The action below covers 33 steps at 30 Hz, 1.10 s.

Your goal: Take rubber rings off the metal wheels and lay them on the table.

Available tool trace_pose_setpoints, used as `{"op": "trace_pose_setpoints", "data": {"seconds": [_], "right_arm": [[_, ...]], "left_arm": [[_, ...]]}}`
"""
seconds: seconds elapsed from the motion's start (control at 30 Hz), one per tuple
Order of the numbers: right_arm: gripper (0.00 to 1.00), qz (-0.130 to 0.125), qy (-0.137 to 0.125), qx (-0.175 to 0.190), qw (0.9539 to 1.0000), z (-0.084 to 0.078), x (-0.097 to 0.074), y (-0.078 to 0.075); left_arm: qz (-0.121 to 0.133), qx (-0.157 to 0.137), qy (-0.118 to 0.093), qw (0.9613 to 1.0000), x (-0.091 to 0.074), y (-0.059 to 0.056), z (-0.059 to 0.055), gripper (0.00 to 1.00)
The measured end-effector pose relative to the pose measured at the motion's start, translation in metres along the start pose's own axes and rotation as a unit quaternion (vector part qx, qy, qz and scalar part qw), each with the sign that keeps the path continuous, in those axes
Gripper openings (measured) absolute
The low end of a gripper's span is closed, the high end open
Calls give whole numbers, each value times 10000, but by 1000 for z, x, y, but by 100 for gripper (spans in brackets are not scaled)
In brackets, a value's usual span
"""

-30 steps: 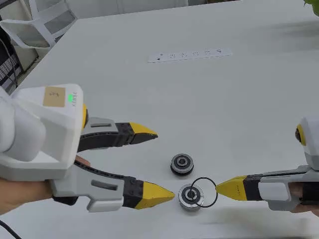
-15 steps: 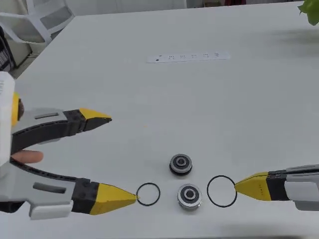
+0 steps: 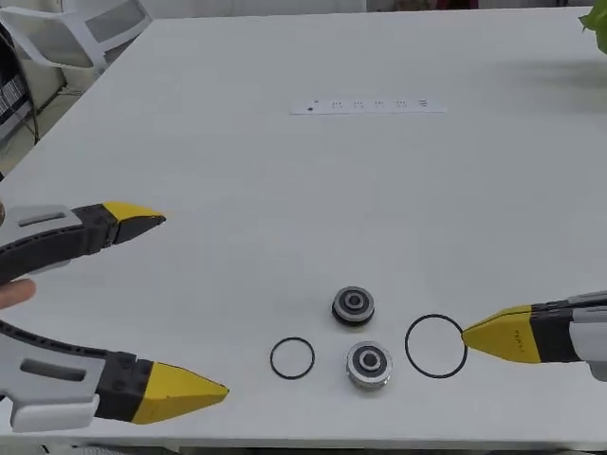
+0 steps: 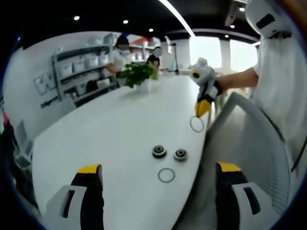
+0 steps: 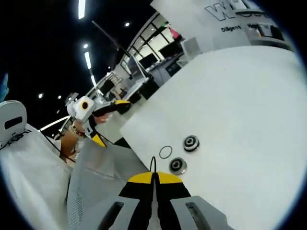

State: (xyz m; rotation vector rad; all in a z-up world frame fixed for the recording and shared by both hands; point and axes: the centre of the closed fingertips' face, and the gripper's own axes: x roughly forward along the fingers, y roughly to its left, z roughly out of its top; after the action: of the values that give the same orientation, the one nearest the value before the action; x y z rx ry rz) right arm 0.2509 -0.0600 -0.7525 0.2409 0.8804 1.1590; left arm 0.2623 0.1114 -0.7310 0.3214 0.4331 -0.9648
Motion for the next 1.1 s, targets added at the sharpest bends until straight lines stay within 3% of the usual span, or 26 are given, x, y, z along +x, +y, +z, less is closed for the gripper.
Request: {"op": "trace_pose_setpoints", "data": {"seconds": [0.37,0.57,0.87,1.1], "right_arm": [[0,74,25,-280,9996,14,0,24],[0,68,4,-429,9991,20,9,27],[0,112,-4,-637,9979,33,35,30],[0,128,90,-672,9976,40,62,26]], "left_arm": [[145,-126,2,9998,-17,-4,-13,100],[229,-182,7,9996,-31,-7,-21,100],[241,-194,56,9995,-45,-9,-26,99],[266,-129,-62,9995,-51,-9,-24,97]]}}
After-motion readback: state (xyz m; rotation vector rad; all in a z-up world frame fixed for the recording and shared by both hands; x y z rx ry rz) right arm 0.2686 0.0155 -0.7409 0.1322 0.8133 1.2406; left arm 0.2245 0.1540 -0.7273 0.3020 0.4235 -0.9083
